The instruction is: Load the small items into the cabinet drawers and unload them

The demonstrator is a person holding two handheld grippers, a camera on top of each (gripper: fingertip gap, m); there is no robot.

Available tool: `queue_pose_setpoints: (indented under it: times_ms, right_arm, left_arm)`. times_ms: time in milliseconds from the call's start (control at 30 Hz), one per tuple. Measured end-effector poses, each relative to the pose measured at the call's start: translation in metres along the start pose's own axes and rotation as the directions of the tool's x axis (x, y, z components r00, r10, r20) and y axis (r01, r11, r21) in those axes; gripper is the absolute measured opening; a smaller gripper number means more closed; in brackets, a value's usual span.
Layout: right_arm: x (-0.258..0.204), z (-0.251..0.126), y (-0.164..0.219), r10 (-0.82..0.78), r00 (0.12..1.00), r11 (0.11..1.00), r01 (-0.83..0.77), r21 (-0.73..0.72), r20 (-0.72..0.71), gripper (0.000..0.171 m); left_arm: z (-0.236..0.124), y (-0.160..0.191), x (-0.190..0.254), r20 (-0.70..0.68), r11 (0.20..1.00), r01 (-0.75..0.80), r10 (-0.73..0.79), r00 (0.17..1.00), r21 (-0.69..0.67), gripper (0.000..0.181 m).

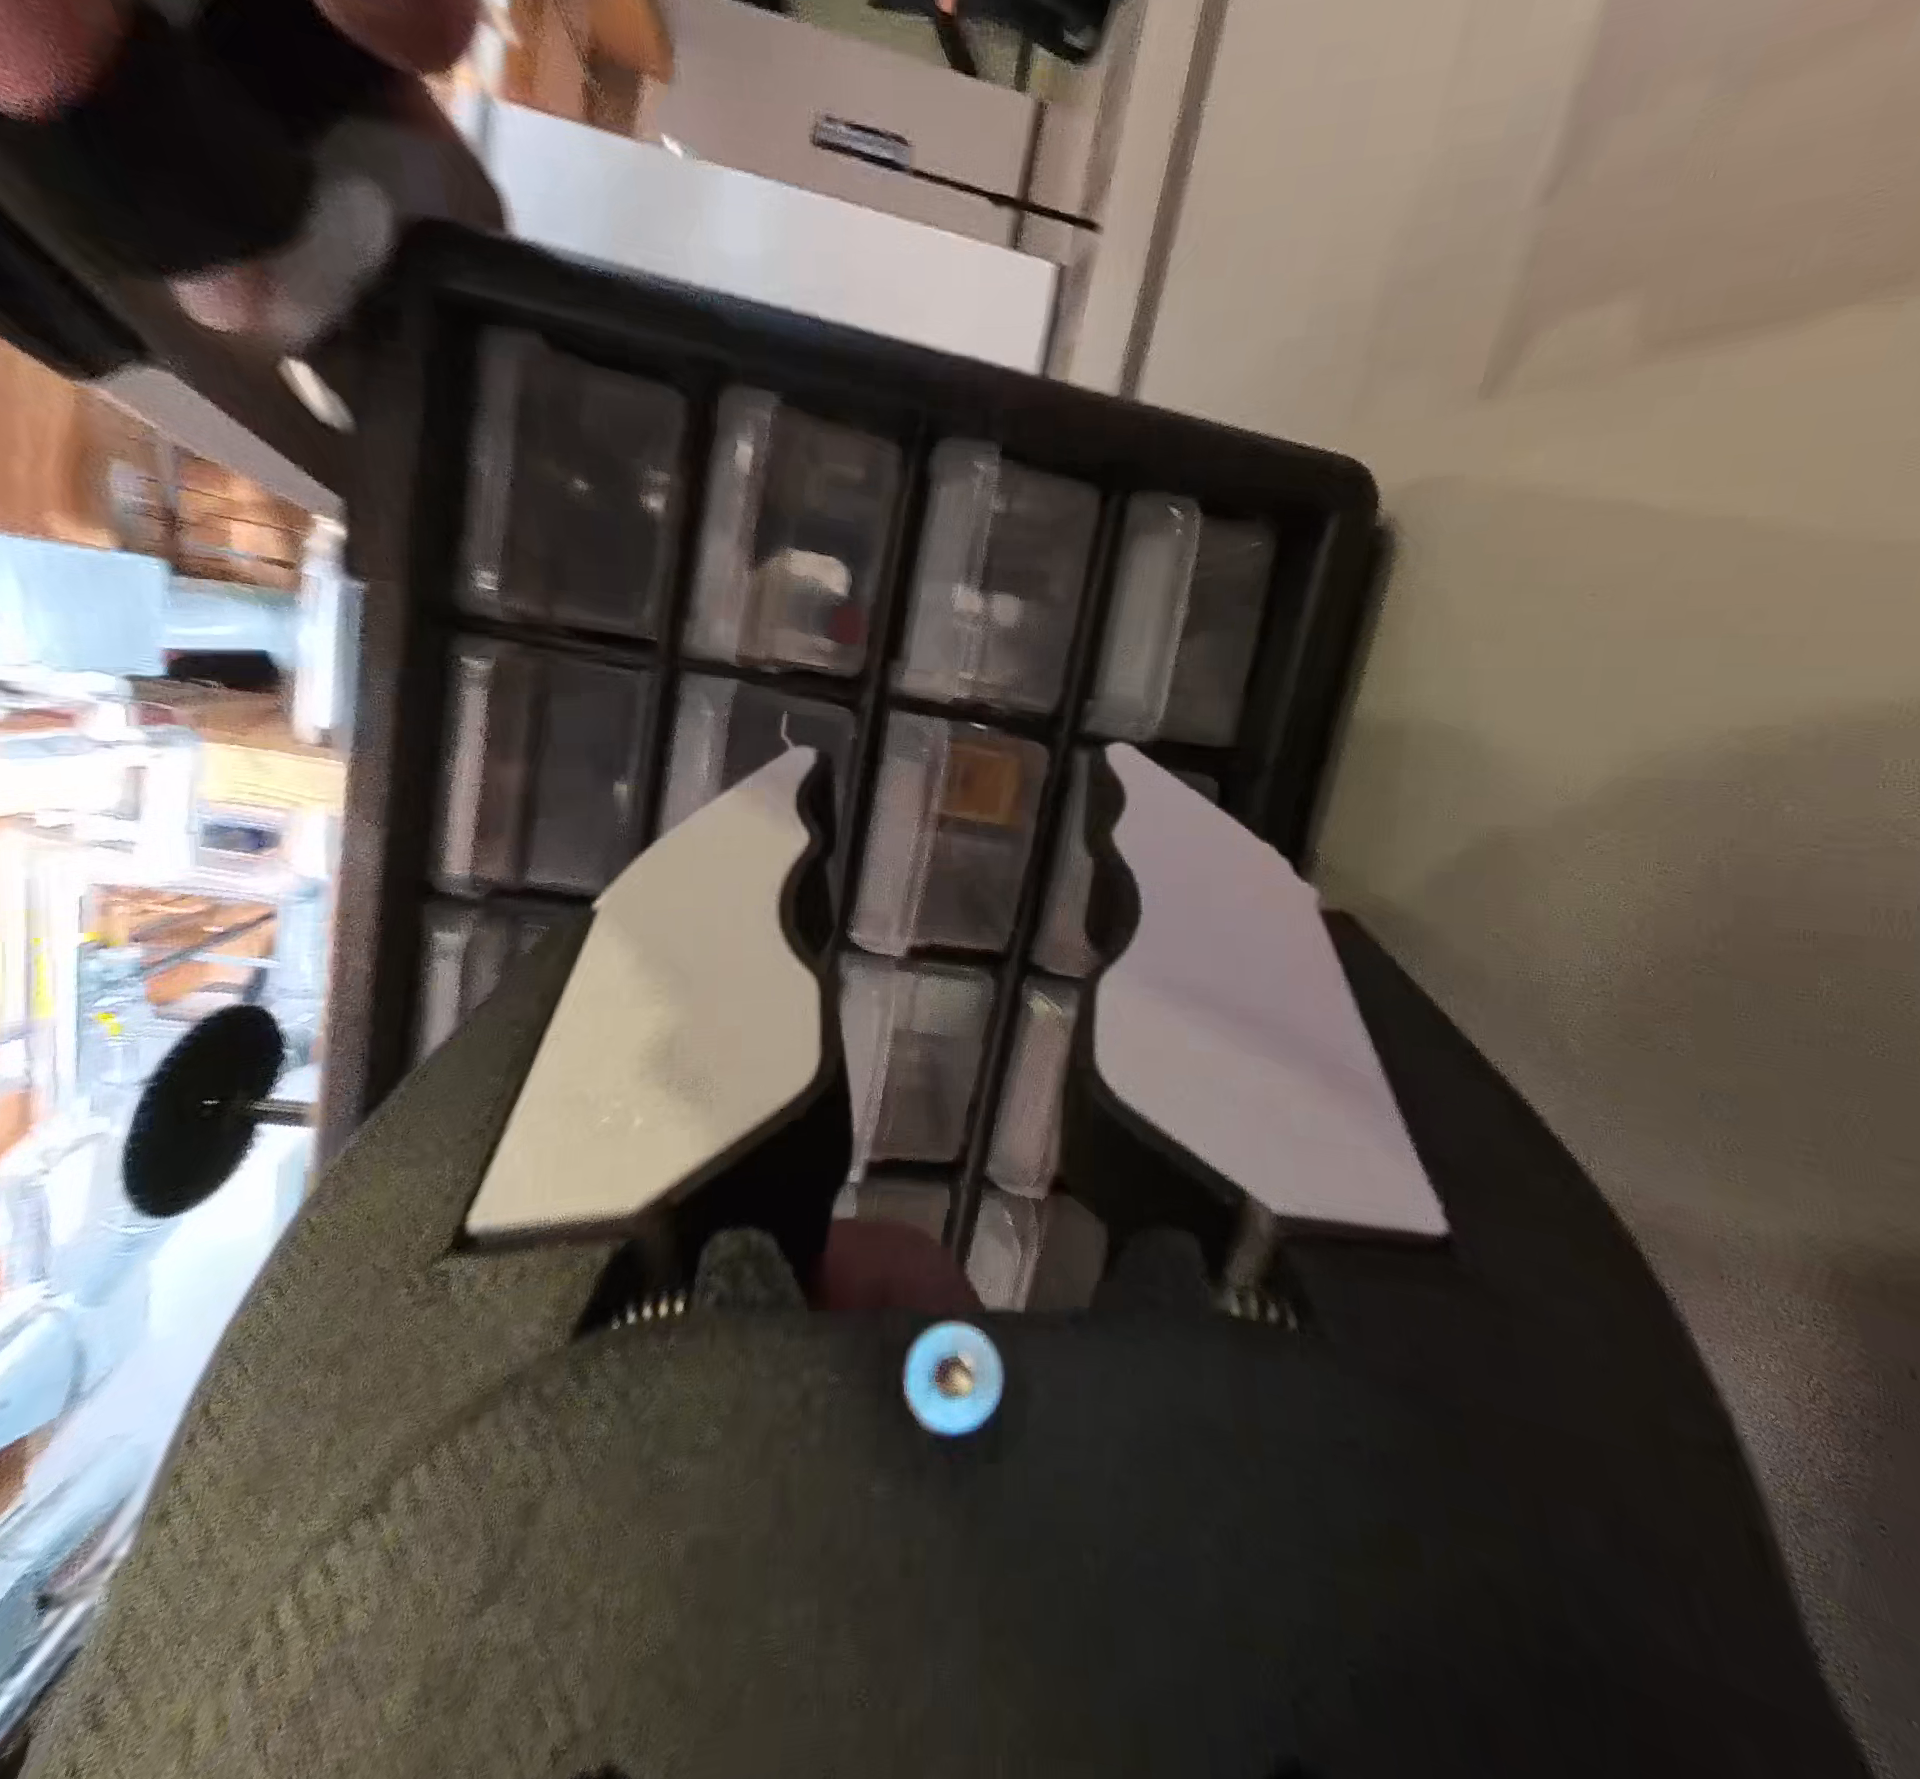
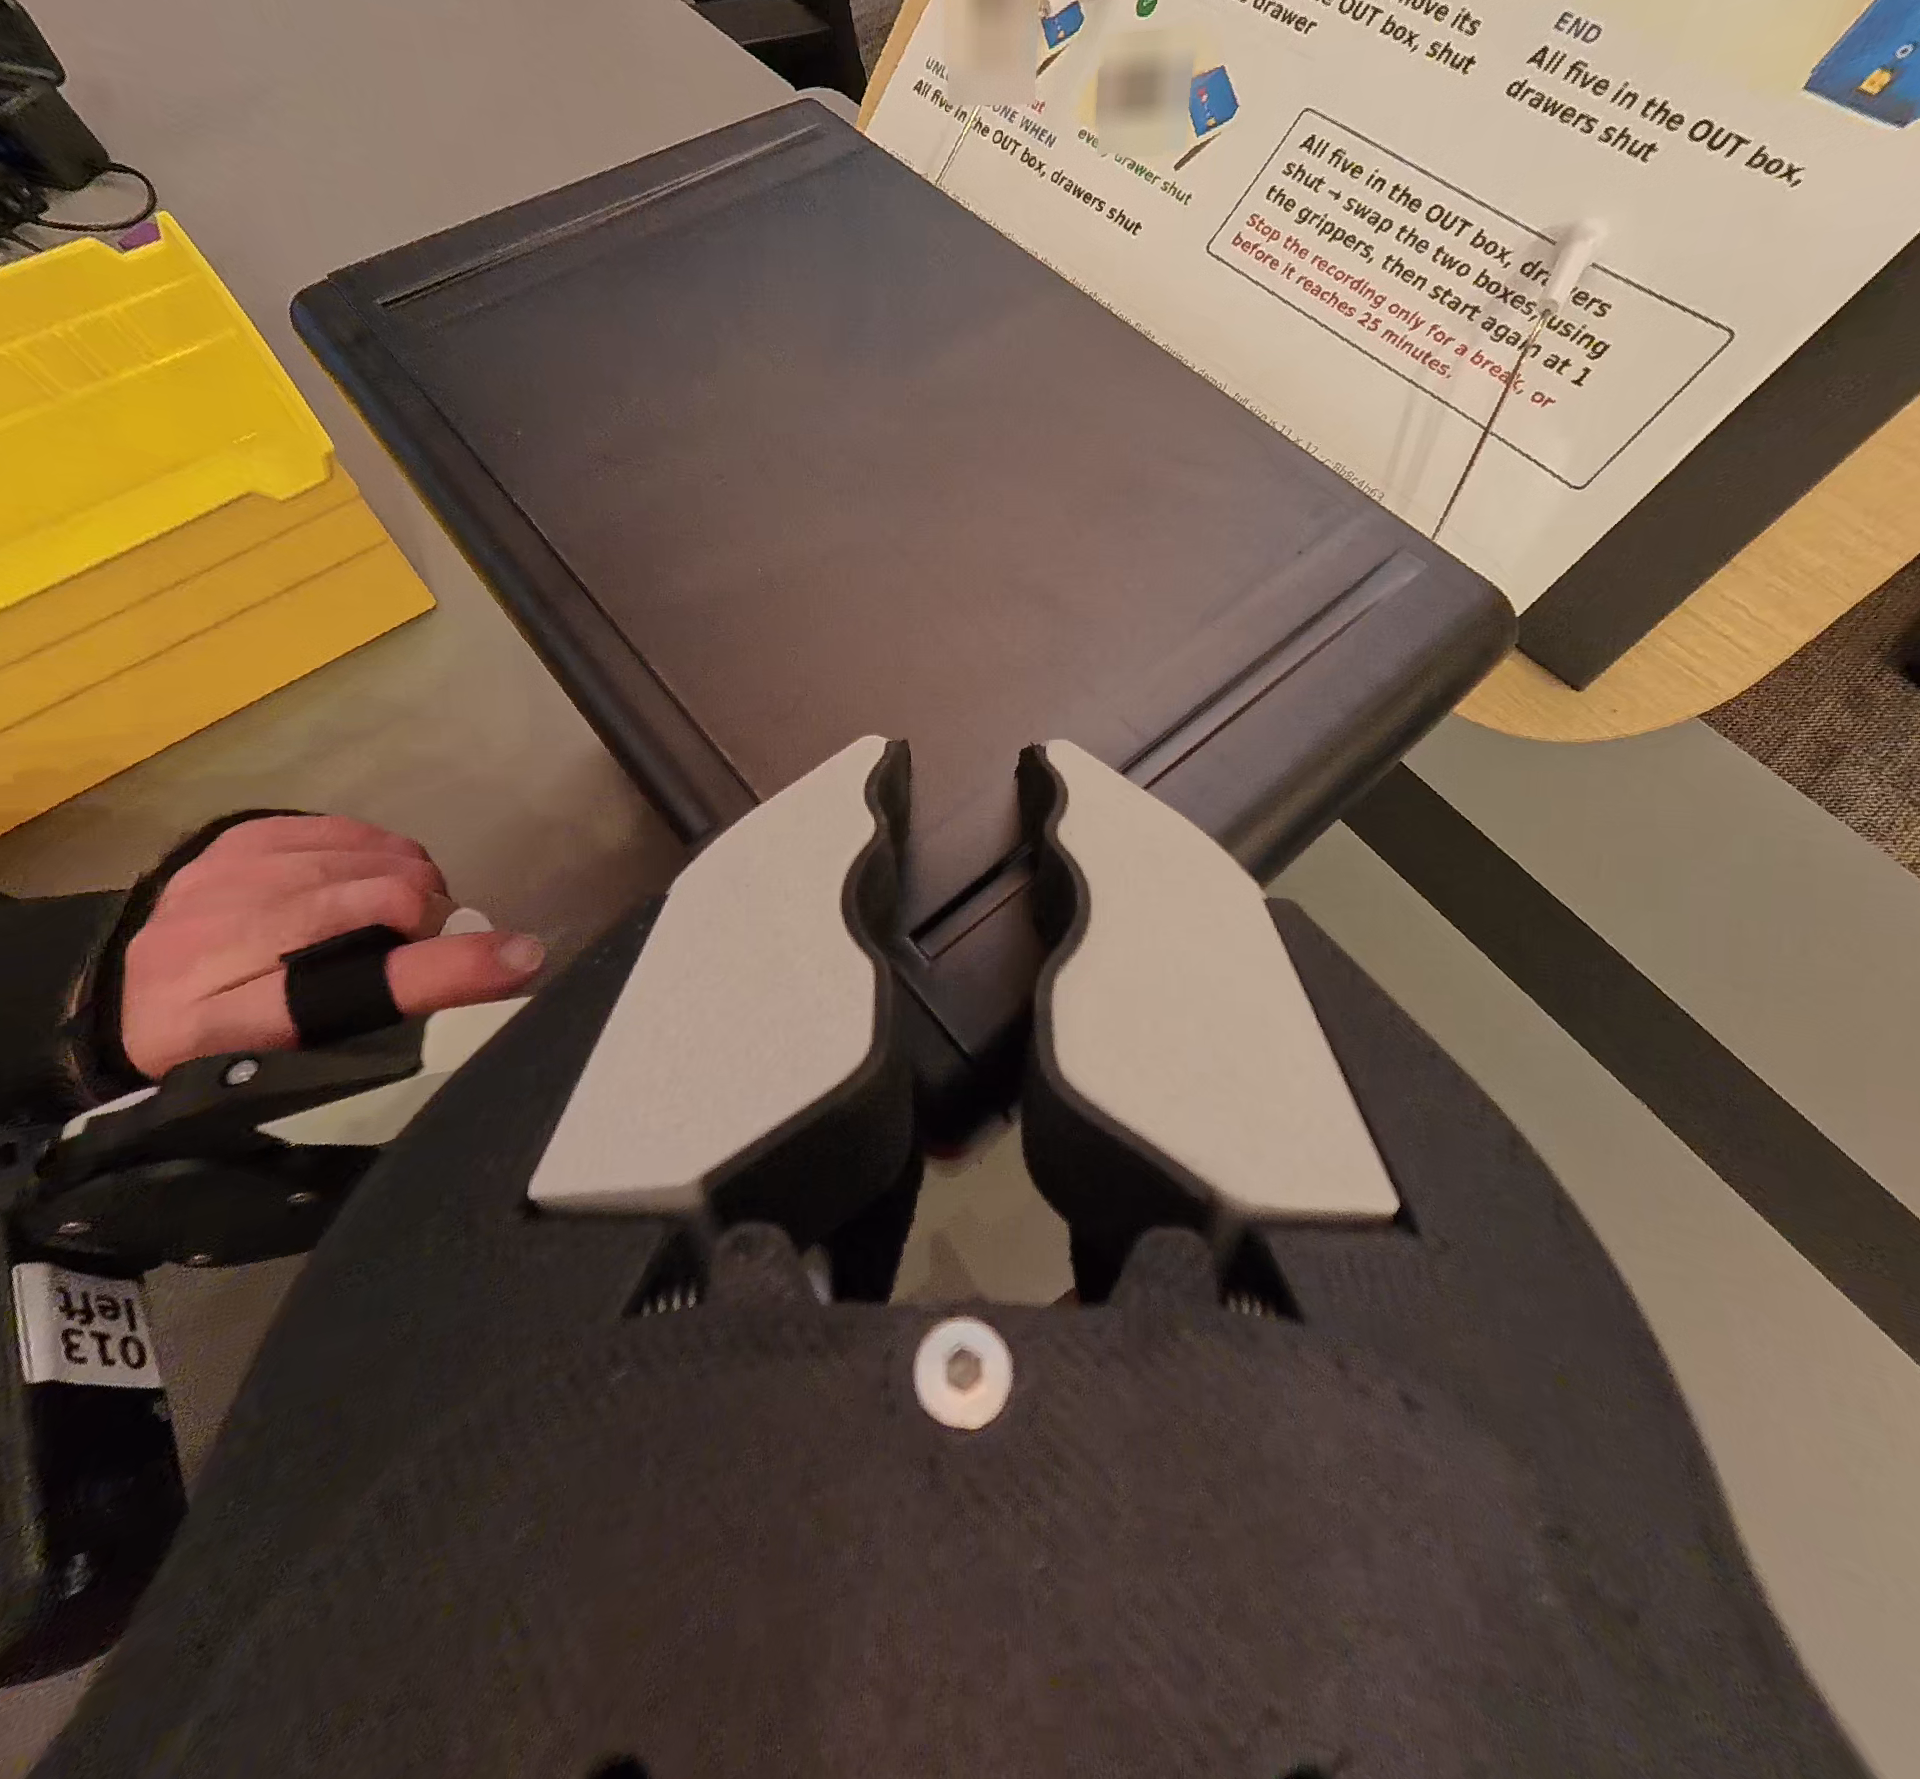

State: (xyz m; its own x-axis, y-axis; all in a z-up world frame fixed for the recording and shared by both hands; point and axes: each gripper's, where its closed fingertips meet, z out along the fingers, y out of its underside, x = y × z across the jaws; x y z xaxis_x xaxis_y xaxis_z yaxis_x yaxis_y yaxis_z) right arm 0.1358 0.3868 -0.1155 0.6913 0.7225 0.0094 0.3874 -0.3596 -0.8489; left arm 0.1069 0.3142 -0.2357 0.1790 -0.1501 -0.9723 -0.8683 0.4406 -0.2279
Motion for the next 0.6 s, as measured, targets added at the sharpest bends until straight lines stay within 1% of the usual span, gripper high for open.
queue_pose_setpoints:
  times_ms: [33,100,133,233,267,300,333,400,500,533,600]
  right_arm:
    - [0.0,0.0,0.0,0.0,1.0,1.0,0.0,0.001,0.0,0.02]
    - [0.0,0.0,0.0,0.0,1.0,1.0,0.0,0.002,-0.002,0.02]
    - [0.0,0.0,0.0,0.0,1.0,1.0,0.0,0.002,-0.004,0.02]
    - [0.0,0.0,0.0,0.0,1.0,1.0,0.0,0.003,-0.007,0.02]
    - [0.0,0.0,0.0,0.001,1.0,1.0,-0.001,0.003,-0.007,0.021]
    - [0.0,0.0,0.0,0.001,1.0,1.0,-0.001,0.003,-0.006,0.024]
    - [0.0,0.0,0.0,0.002,1.0,1.0,-0.002,0.002,-0.005,0.021]
    - [0.0,0.0,0.0,0.002,1.0,1.0,-0.002,0.003,-0.005,0.021]
    - [0.0,0.0,0.0,0.001,1.0,1.0,-0.001,0.005,-0.007,0.021]
    - [0.0,0.0,0.0,0.001,1.0,1.0,-0.001,0.005,-0.006,0.021]
    - [0.0,0.0,0.0,0.001,1.0,1.0,-0.001,0.004,-0.006,0.021]
  left_arm:
    - [0.003,0.007,0.005,-0.035,0.999,0.011,-0.013,0.999,-0.042,0.045]
    - [0.015,0.029,0.01,-0.06,0.989,0.013,-0.022,0.998,-0.147,0.047]
    - [0.02,0.035,0.012,-0.076,0.986,0.016,-0.029,0.997,-0.166,0.049]
    - [0.022,0.03,0.008,-0.079,0.985,0.028,-0.041,0.996,-0.169,0.046]
    - [0.021,0.024,0.005,-0.069,0.988,0.044,-0.055,0.996,-0.148,0.045]
    - [0.019,0.015,0.004,-0.065,0.992,0.042,-0.05,0.997,-0.117,0.047]
    - [0.018,0.008,0.003,-0.055,0.996,0.02,-0.026,0.998,-0.091,0.048]
    - [0.022,-0.001,0.003,-0.033,0.997,-0.008,0.005,0.999,-0.073,0.051]
    - [0.034,-0.007,0.0,0.002,0.995,-0.029,0.03,1.0,-0.097,0.05]
    - [0.039,-0.005,0.0,0.006,0.992,-0.021,0.022,1.0,-0.125,0.05]
    - [0.046,-0.003,-0.004,0.034,0.99,-0.012,0.016,0.999,-0.139,0.042]
